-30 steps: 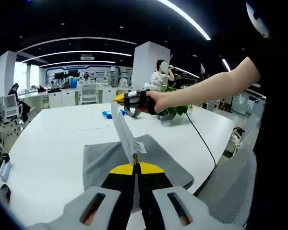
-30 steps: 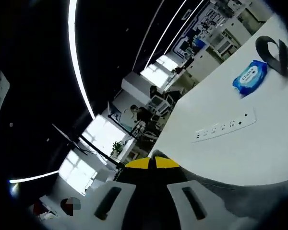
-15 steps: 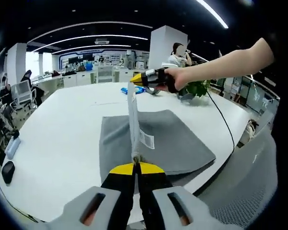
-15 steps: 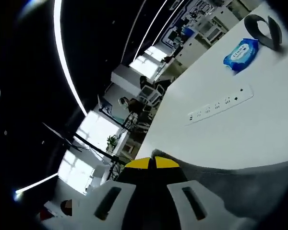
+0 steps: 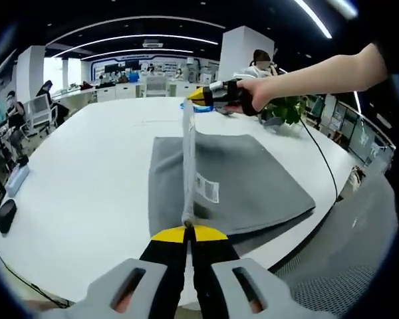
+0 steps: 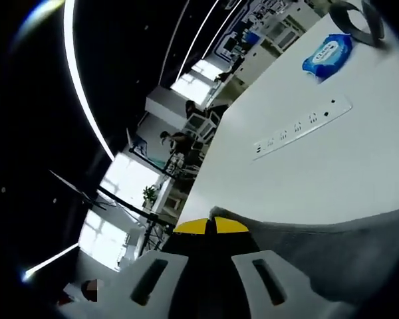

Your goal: Fold the towel on the table until its edges align and the towel forms a compact rectangular stack.

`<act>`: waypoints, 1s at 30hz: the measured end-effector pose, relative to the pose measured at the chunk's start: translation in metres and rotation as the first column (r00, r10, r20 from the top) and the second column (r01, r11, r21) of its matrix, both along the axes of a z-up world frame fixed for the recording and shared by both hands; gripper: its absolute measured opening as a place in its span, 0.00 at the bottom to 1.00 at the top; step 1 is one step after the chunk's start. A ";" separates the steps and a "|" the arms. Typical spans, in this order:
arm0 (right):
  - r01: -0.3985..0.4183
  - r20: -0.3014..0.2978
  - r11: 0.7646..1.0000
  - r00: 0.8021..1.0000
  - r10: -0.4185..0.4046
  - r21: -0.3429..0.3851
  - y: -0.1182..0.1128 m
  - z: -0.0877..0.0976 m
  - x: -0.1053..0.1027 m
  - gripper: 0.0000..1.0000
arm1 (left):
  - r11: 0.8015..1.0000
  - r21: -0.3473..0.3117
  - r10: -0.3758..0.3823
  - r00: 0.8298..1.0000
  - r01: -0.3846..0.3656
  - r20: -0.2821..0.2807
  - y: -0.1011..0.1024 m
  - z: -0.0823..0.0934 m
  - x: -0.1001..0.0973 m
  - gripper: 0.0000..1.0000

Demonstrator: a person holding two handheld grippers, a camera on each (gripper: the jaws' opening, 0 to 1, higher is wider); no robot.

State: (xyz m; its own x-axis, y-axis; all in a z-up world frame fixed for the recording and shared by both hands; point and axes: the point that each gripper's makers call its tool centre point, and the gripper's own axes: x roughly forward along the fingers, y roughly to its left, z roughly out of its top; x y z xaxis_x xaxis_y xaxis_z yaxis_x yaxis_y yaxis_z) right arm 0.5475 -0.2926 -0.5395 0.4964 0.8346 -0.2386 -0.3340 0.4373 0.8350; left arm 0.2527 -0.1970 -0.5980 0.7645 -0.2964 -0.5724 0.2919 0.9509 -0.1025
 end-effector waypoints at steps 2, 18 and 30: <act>0.000 -0.002 1.000 1.000 0.000 -0.003 0.002 -0.005 -0.001 0.00 | 0.998 -0.046 0.044 0.999 -0.045 -0.015 0.003 -0.006 -0.001 0.02; 0.043 -0.077 0.997 0.996 -0.039 0.063 0.004 -0.014 0.001 0.00 | 0.990 -0.017 0.141 0.989 -0.142 -0.034 0.034 -0.021 -0.005 0.08; 0.050 -0.110 0.994 0.993 -0.039 0.098 -0.010 -0.017 -0.006 0.00 | 0.984 0.001 0.176 0.984 -0.176 -0.042 0.038 -0.020 -0.013 0.07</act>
